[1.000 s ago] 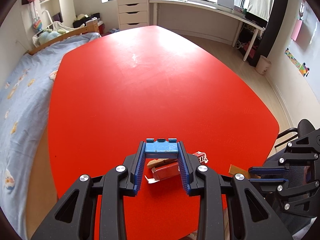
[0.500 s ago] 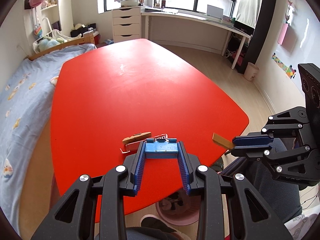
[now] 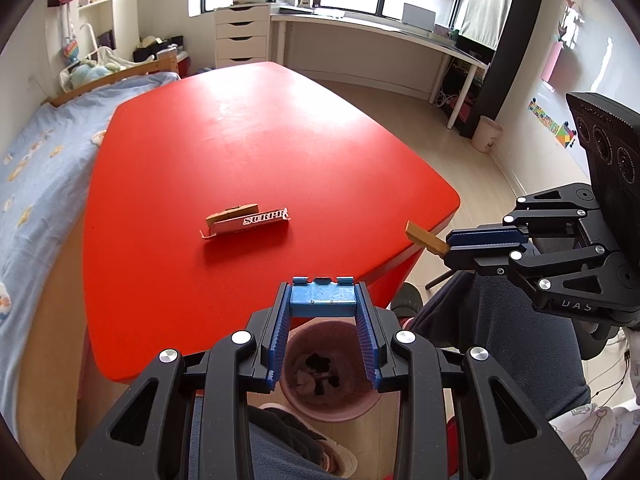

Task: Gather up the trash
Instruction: 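Carry the block and stick over the wastebasket and open both grippers to drop them, then move both open grippers back over the table toward the SURPRISE box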

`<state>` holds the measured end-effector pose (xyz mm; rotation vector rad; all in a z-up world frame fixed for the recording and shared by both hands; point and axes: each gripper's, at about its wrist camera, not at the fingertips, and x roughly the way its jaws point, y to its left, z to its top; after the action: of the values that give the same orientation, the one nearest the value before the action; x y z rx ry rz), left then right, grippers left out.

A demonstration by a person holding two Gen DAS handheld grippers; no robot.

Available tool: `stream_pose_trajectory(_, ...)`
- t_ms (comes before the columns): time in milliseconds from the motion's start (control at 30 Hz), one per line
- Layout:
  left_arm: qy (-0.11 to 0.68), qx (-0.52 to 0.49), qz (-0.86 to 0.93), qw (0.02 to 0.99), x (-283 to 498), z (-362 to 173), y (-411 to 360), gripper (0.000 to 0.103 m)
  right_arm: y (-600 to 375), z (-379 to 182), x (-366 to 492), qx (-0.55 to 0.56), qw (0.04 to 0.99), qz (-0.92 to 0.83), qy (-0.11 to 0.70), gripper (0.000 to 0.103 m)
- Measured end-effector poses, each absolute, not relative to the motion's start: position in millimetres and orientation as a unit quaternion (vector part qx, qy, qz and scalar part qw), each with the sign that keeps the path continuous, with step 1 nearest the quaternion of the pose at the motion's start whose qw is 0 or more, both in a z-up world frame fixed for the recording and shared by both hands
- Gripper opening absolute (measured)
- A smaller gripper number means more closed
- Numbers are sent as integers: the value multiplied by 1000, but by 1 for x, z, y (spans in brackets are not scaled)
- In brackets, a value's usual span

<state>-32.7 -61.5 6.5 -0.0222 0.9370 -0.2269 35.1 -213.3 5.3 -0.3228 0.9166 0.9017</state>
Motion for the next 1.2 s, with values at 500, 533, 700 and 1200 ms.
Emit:
stream_pose_trajectory(500, 467, -22, -119, 876, -46, -8, -68, 31, -220, -15, 21, -144, 776, 424, 443, 11)
stream_pose_trajectory(533, 467, -22, -119, 876, -45, -8, -68, 31, -222, -15, 22, -144, 776, 425, 444, 11)
stream_pose_trajectory(700, 469, -23, -121, 875, -46, -11, -69, 31, -224, -17, 21, -143, 771, 430, 448, 11)
stream_pose_trajectory(1200, 467, -27, -90, 879, -46, -14, -59, 95, -231, -27, 22, -145, 775, 412, 457, 97)
